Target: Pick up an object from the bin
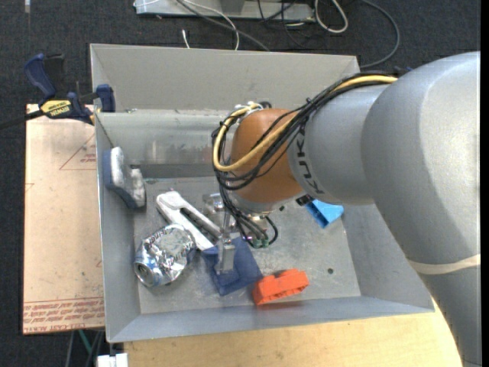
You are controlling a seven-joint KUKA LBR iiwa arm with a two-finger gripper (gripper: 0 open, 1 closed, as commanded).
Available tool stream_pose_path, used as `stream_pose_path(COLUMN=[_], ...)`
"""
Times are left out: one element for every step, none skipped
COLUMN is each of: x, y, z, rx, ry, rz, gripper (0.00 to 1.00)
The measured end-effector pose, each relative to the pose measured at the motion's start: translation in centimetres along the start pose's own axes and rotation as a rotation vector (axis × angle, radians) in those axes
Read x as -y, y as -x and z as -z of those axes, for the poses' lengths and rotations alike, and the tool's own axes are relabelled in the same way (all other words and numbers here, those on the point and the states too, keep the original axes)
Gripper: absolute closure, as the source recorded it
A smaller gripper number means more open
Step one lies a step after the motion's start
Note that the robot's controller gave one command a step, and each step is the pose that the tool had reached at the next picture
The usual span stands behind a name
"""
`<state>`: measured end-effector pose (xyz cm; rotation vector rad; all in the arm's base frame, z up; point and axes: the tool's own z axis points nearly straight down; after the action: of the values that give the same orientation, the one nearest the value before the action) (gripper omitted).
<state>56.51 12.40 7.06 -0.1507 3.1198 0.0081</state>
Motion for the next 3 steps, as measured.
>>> stream_pose_path(x=[1.7,0.9,1.9], y=[2.7,0.1,3.0], z=[-0.1,0.0,-0.1], rx=[0.0,-0.002,-0.005], ry=[-0.002,0.001,0.002], rz=[-0.023,-0.009,-0.034], gripper=[0.0,0.0,0.0])
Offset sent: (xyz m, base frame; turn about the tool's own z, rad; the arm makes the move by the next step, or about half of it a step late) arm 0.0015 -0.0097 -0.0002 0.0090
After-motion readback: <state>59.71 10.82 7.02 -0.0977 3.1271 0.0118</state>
